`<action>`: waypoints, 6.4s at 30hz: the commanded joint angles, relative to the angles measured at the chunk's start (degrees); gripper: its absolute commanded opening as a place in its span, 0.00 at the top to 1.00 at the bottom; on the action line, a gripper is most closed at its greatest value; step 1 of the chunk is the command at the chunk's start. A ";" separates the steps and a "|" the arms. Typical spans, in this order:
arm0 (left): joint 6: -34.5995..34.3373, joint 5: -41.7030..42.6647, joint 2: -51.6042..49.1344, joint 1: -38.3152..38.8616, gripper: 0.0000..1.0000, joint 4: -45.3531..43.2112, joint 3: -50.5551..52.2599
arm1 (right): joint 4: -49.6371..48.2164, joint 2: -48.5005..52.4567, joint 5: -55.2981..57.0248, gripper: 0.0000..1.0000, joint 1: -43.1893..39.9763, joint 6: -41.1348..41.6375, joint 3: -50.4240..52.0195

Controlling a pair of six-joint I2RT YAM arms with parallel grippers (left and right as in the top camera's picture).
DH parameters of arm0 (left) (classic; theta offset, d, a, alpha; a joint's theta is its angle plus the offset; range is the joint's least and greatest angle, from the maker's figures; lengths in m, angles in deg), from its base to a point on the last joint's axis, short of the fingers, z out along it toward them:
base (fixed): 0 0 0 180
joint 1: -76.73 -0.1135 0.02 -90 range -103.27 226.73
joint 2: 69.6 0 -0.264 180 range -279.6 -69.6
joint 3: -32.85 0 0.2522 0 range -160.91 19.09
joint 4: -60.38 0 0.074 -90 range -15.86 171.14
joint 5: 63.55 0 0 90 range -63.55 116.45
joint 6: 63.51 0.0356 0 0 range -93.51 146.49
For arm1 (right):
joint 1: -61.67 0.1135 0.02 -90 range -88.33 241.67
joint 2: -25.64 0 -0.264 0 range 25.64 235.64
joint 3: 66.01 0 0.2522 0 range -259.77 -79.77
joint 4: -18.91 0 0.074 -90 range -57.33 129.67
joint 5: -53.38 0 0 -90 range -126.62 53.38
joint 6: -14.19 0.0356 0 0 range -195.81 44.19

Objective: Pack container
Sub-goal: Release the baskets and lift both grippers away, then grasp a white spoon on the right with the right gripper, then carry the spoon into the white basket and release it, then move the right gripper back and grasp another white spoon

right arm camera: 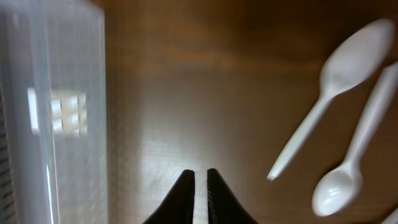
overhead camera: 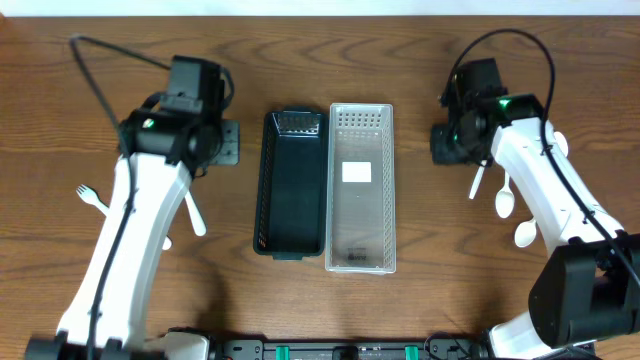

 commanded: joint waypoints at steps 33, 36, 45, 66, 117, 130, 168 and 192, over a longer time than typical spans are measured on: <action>-5.44 2.19 6.38 -8.20 0.02 6.21 -0.96 | 13.22 26.95 5.81 0.09 -11.02 10.69 -22.32; -5.44 2.19 6.38 -8.20 0.02 6.21 -0.96 | 13.05 29.24 5.81 0.12 -9.86 11.37 -22.29; -5.44 2.21 6.38 -8.20 0.02 6.23 -0.96 | 13.97 33.29 5.31 0.13 -9.73 12.39 -22.27; -5.42 2.21 6.38 -8.20 0.02 6.25 -0.96 | 7.78 33.29 2.56 0.30 -11.41 11.69 -14.78; -4.94 1.73 6.38 -8.20 0.02 6.64 -0.96 | 12.55 12.37 0.35 0.99 16.39 25.99 -25.59; -4.94 1.73 6.38 -8.20 0.02 6.67 -0.96 | 12.00 22.56 0.85 0.96 23.71 30.01 -18.08; -4.96 1.73 6.38 -8.20 0.02 6.47 -0.96 | 8.04 9.86 6.82 0.23 -20.13 -0.98 -4.72; -4.96 1.75 6.38 -8.20 0.02 6.49 -0.96 | -16.61 10.05 2.75 0.43 -21.09 -0.72 19.85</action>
